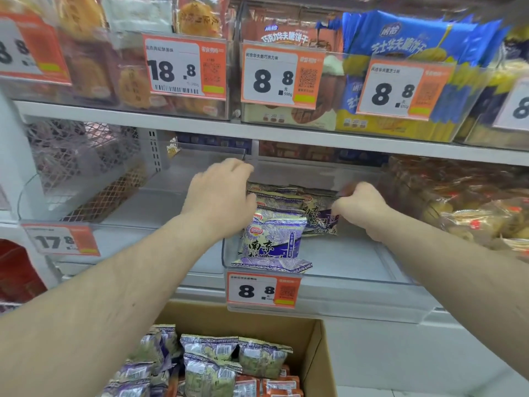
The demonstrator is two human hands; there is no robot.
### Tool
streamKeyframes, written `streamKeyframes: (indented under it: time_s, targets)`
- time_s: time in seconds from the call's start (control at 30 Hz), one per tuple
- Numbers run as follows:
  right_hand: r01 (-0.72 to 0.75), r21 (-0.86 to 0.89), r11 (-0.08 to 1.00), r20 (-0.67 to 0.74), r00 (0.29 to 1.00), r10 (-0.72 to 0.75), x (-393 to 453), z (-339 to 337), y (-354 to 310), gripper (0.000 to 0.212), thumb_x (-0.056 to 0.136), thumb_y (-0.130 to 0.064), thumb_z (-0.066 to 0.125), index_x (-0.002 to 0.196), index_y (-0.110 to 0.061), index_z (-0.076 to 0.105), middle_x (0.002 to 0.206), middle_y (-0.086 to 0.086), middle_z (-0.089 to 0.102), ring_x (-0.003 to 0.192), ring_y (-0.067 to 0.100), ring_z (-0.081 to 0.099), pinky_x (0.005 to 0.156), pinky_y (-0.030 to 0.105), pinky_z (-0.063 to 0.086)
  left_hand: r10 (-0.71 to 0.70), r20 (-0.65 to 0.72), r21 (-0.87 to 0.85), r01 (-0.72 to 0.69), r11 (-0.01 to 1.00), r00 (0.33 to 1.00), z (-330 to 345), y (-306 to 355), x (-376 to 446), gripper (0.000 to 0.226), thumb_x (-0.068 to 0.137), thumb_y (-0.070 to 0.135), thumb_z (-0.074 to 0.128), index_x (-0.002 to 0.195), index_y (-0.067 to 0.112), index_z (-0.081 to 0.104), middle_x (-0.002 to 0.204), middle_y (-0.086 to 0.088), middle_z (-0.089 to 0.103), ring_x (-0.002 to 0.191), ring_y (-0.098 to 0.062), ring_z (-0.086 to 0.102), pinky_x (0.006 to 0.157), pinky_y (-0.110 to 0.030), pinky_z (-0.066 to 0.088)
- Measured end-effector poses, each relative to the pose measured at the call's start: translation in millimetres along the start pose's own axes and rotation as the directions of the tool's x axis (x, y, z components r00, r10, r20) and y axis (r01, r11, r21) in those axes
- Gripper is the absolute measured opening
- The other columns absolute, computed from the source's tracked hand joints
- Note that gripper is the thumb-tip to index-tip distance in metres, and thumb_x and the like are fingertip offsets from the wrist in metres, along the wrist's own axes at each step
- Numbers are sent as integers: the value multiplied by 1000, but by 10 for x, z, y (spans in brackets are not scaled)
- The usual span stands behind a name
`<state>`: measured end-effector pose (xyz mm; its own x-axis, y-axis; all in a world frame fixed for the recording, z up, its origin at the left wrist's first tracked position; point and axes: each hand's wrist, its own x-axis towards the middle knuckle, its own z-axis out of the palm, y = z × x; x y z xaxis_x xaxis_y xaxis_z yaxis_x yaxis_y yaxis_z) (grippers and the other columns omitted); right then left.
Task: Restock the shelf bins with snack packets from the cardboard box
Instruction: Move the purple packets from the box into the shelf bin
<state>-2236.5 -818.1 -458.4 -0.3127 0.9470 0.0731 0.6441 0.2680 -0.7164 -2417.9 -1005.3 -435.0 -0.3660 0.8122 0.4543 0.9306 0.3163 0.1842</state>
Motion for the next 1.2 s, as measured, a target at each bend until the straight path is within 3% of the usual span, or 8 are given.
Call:
streamKeyframes:
  time_s: [0.13,0.27,0.57,0.7,0.87,1.03,1.13,1.2]
  targets:
    - [300,119,946,543,779,-315,-761,-140,-224,19,80,-7,76,95,-15,67,79,-10,69,62,11,59,54,19,44,249,-63,-80,-254,964,966,-133,5,-200,20,90,25,61,106,28,72,109,11,69,111,-17,55,105,-38,27]
    - [373,15,928,671,684,-286,-974,34,-220,25,85,-20,75,109,-19,71,106,-10,69,74,5,66,62,14,49,174,50,-177,-163,971,984,-82,-16,-324,17,92,23,59,102,29,72,105,14,70,110,-11,56,113,-35,23]
    - [94,227,969,550,809,-207,-817,161,-237,19,77,9,71,91,-4,72,94,18,69,85,23,64,87,38,54,79,87,-284,-52,957,993,-87,-60,-543,21,92,17,60,108,21,72,112,7,68,112,-12,56,103,-33,42]
    - [171,79,982,458,869,-188,-771,283,-327,15,76,-11,83,84,-10,70,79,6,67,68,15,58,62,29,49,41,114,-316,-3,949,993,-42,-65,-567,21,92,17,59,108,23,70,119,4,65,123,-14,52,102,-28,39]
    - [75,18,997,380,922,-76,-771,494,-418,21,90,-10,70,73,-5,59,70,14,67,61,20,65,70,36,59,28,155,-340,26,940,988,13,-72,-654,24,91,18,61,112,27,69,153,-5,43,147,-7,26,115,-35,31]
    - [57,-221,974,339,941,22,-847,486,-514,17,87,-18,70,78,-7,60,82,15,71,63,26,64,63,35,59,28,49,-402,-6,916,998,-15,-50,-819,28,91,13,61,117,22,67,139,5,57,144,-10,32,113,-25,24]
    - [195,-450,871,85,981,-175,-1036,433,-547,23,82,-24,67,101,-12,63,106,9,63,89,28,61,72,33,51,-4,-110,-456,-46,889,994,-114,-60,-1115,29,88,7,61,115,17,68,122,8,62,125,-11,46,105,-19,28]
    - [477,-365,799,-139,821,-554,-1386,440,-549,18,83,-19,59,99,-12,63,104,7,59,92,26,57,75,36,47,-86,-116,-531,11,847,990,-105,-106,-1398,28,89,6,61,113,18,67,114,12,59,112,-6,47,98,-19,32]
